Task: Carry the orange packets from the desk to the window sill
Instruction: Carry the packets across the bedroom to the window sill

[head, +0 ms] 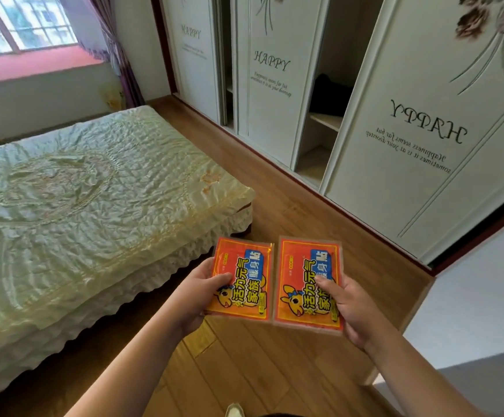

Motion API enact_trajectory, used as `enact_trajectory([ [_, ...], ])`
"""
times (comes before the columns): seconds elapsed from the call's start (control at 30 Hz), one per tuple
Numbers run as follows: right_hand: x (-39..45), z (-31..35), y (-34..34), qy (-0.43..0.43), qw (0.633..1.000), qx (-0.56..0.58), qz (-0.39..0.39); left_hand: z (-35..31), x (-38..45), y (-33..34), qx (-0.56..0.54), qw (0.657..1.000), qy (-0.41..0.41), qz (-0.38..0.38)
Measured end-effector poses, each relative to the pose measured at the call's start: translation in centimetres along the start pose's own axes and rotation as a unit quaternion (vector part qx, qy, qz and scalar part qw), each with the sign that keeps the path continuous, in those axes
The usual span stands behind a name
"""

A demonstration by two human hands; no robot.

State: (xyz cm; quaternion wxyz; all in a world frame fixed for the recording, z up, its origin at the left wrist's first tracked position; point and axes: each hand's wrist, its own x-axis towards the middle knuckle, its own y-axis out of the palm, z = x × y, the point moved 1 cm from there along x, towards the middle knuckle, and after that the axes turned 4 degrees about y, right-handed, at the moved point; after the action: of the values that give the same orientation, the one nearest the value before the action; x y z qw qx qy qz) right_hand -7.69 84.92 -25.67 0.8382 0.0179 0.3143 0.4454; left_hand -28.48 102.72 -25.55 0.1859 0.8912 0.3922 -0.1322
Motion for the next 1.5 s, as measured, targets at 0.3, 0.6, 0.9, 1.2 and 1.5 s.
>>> enact_trajectory([
  [0.3,7.6,4.3,-1.9,-0.014,0.999,0.002,-0.031,-3.7,10.9,1.2,0.011,0.999,-0.023,0.037],
  [0.6,17.1,11.1,-7.9,-0.015,0.998,0.000,-0.056,-7.4,23.8,7.7,0.032,0.997,-0.039,0.051],
  [0.9,25.1,19.9,-14.0,-0.018,0.998,0.020,-0.056,-12.2,34.5,14.8,0.026,0.998,-0.042,0.037],
  [1.2,34.4,25.6,-15.4,-0.017,0.998,-0.001,-0.054,-15.0,44.6,15.6,0.032,0.998,-0.047,0.033],
  [1.5,46.8,33.1,-12.4,-0.020,0.998,-0.007,-0.059,-21.3,56.7,12.9,0.028,0.999,-0.039,0.024],
])
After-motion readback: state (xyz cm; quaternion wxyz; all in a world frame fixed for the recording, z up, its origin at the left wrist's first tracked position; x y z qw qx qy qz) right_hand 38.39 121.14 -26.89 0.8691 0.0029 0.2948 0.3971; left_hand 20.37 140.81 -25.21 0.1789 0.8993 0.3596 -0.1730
